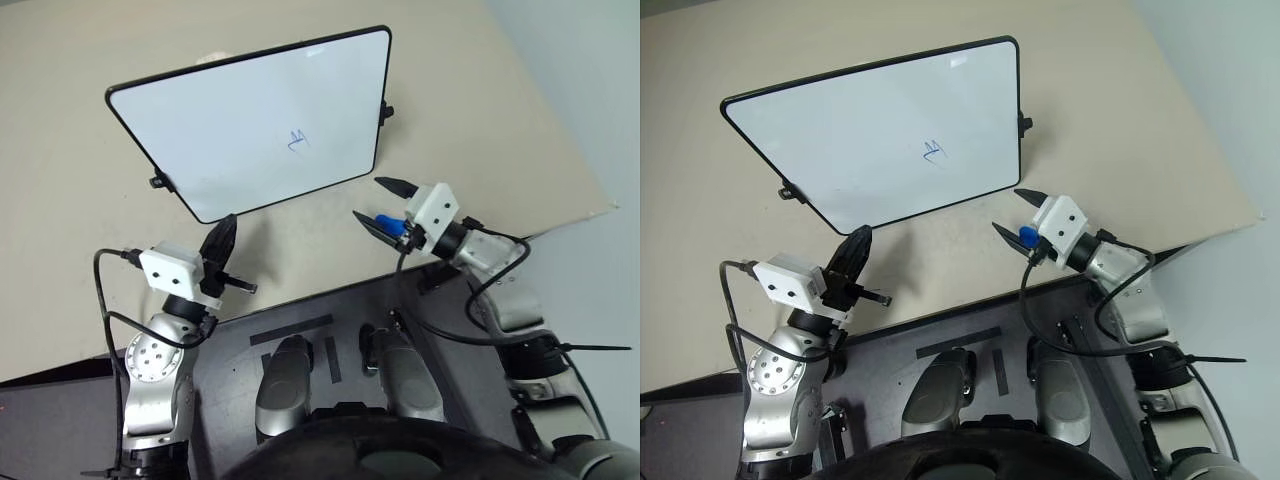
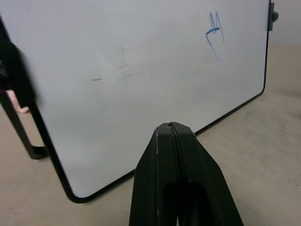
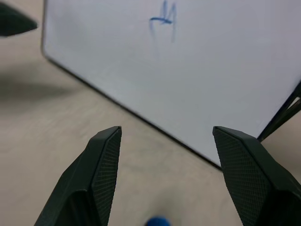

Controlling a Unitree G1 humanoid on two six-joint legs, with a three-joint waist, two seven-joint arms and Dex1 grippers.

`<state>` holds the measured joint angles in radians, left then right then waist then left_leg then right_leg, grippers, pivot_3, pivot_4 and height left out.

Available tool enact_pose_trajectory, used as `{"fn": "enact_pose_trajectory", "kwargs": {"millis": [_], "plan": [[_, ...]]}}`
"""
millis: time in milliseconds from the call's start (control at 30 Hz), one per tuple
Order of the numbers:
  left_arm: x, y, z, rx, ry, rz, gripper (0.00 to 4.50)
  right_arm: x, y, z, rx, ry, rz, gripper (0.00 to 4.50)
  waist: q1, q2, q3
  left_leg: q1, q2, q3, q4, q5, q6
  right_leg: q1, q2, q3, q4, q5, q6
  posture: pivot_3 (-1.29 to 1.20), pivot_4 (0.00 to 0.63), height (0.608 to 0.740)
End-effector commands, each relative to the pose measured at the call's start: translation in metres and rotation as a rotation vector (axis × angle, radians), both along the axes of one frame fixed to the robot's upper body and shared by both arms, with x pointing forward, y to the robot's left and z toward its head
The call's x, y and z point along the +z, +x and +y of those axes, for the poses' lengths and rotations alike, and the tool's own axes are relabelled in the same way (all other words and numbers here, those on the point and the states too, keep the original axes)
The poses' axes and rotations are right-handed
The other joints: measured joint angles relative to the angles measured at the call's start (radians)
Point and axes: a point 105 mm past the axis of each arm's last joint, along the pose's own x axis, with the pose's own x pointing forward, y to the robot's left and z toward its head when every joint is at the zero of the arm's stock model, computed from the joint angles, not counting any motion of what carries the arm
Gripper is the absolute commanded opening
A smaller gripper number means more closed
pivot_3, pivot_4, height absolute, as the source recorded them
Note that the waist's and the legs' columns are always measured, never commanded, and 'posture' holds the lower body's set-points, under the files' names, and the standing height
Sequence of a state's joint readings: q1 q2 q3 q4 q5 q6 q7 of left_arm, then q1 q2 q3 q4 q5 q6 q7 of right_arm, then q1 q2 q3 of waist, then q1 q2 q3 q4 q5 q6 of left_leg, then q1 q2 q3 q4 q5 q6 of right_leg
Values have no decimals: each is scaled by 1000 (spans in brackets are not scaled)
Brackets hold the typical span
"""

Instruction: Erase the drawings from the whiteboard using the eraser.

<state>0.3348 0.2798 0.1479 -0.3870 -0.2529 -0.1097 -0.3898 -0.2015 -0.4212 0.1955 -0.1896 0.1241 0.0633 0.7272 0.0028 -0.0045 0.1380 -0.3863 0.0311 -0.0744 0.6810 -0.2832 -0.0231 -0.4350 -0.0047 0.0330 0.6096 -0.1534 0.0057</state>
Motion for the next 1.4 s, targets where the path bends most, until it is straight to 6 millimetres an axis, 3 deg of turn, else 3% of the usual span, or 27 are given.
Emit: {"fn": "enact_pose_trajectory", "kwargs": {"millis": [33, 167, 333, 967, 1300, 1400], "plan": [[6, -3, -8, -29, -14, -28, 0, 14, -15, -10, 77, -67, 9, 3269, 1, 0, 0, 0, 0, 0, 0, 0, 0, 0, 0, 0, 0, 0, 0, 0, 150, 740], [1, 1, -15, -53, -36, -19, 0, 5, -30, -27, 114, -179, 98, 3269, 3, 0, 0, 0, 0, 0, 0, 0, 0, 2, 0, 0, 0, -5, 7, 0, 150, 740], [-1, 4, -22, -70, -52, -20, 0, -14, -44, -29, 164, -278, 164, 3269, 2, -1, 0, 1, 0, 0, 0, 0, -1, 2, 1, 0, 0, -7, 9, 0, 150, 740], [-7, 6, -32, -85, -77, -24, 0, -30, -9, -41, 70, -297, 134, 3269, -1, 0, 0, 3, 0, 0, 0, 1, 0, 3, 1, 0, 1, -5, 7, 0, 150, 740], [-10, 7, -32, -85, -81, -30, 0, -33, 0, -41, 50, -296, 122, 3269, -1, 0, 0, 3, 0, 0, 0, 1, 0, 4, 1, 0, 1, -4, 5, 0, 150, 740], [-10, 8, -32, -87, -81, -31, 0, -34, 4, -43, 29, -308, 105, 2695, -1, 0, 0, 3, 0, 0, 0, 1, 0, 4, 1, 0, 1, -3, 3, 0, 150, 740]]}}
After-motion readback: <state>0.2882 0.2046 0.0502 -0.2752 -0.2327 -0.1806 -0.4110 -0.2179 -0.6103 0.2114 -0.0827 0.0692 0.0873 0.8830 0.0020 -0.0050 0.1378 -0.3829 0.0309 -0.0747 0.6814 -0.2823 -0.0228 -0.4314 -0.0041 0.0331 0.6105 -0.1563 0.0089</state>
